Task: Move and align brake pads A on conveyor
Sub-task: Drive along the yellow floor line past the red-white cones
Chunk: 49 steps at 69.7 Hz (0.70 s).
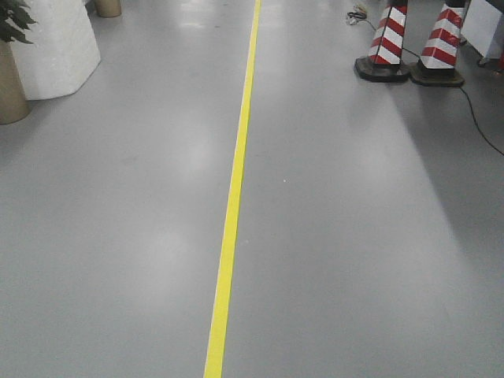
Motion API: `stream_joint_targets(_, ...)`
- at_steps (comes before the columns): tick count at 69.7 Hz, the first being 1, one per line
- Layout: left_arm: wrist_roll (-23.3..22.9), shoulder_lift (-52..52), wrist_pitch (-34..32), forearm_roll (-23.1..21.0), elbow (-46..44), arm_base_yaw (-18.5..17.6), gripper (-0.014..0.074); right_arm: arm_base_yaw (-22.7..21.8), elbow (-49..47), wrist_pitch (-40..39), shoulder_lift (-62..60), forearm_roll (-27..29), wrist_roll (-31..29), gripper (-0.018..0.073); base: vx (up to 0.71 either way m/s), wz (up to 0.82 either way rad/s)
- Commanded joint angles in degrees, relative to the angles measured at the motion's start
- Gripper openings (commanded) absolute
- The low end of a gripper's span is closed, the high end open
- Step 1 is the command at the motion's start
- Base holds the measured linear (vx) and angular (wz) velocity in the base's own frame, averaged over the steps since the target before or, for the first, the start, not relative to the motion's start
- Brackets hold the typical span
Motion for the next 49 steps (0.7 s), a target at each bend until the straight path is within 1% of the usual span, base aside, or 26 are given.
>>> stream_joint_targets(1, -0.1, 0.2, -1.4, 0.8, -1.6, 0.1, -0.0006, -0.1, -1.5, -2.6, 0.0, -0.5, -0.5, -0.0008, 0.71, 0.06)
stream_joint_targets(22, -0.1, 0.2, -1.4, 0.8, -1.6, 0.1, -0.0006, -0.1, -1.5, -2.6, 0.0, -0.5, -0.5, -0.0008, 0.73, 0.00)
stream_joint_targets(49, -0.1, 0.2, -1.4, 0.8, -1.6, 0.1, -0.0006, -0.1, -1.5, -2.6, 0.0, -0.5, -0.5, -0.0008, 0.76, -0.10)
